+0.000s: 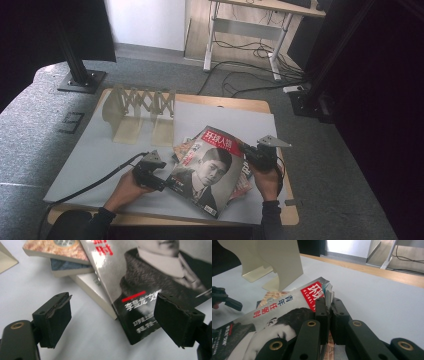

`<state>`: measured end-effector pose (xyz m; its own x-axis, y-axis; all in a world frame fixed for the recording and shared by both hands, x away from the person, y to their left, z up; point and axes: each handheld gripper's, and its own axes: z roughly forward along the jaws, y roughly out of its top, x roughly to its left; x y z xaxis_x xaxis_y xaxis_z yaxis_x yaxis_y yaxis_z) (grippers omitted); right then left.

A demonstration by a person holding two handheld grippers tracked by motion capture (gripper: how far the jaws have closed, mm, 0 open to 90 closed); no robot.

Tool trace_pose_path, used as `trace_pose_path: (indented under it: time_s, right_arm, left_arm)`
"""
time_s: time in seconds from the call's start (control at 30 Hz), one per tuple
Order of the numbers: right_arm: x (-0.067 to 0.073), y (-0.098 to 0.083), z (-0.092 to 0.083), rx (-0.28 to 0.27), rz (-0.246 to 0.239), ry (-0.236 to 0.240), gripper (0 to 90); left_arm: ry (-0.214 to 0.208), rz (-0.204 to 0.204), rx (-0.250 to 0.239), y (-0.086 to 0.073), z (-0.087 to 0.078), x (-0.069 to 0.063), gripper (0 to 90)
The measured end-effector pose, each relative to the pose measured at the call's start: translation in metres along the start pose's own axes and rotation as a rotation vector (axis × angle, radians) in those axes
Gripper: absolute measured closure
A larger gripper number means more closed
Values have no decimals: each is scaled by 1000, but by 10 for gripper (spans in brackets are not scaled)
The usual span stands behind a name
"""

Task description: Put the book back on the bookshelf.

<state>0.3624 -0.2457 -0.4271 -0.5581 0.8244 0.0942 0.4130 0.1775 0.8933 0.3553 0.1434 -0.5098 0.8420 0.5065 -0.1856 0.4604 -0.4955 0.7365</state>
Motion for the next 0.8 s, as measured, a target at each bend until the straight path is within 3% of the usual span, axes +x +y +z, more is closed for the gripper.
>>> trace_pose_path:
  time_s: [0.2,0.3,0.33,0.37,0.43,0.5,0.8]
  right_arm:
    - [11,8,-7,-20,-35,9,834]
    - [14,10,-8,-22,-48,13,834]
    - [17,12,-9,-23,-57,19,835]
    - [19,13,-9,-25,-61,20,836]
    - [21,15,-10,-26,-69,25,837]
    - [24,18,-11,-28,-74,32,838]
    - [37,29,-19,-37,-111,46,837]
  left_arm:
    - [-37,-28,-48,6,-8,4,161]
    - [-40,-26,-45,8,-9,4,176]
    - [-10,9,-3,12,-6,0,176]
    - [-2,28,7,14,-4,-4,176]
    - [-33,35,3,18,-1,-10,183]
    - [-31,54,15,22,3,-14,185]
    - [-46,38,-10,30,12,-13,237]
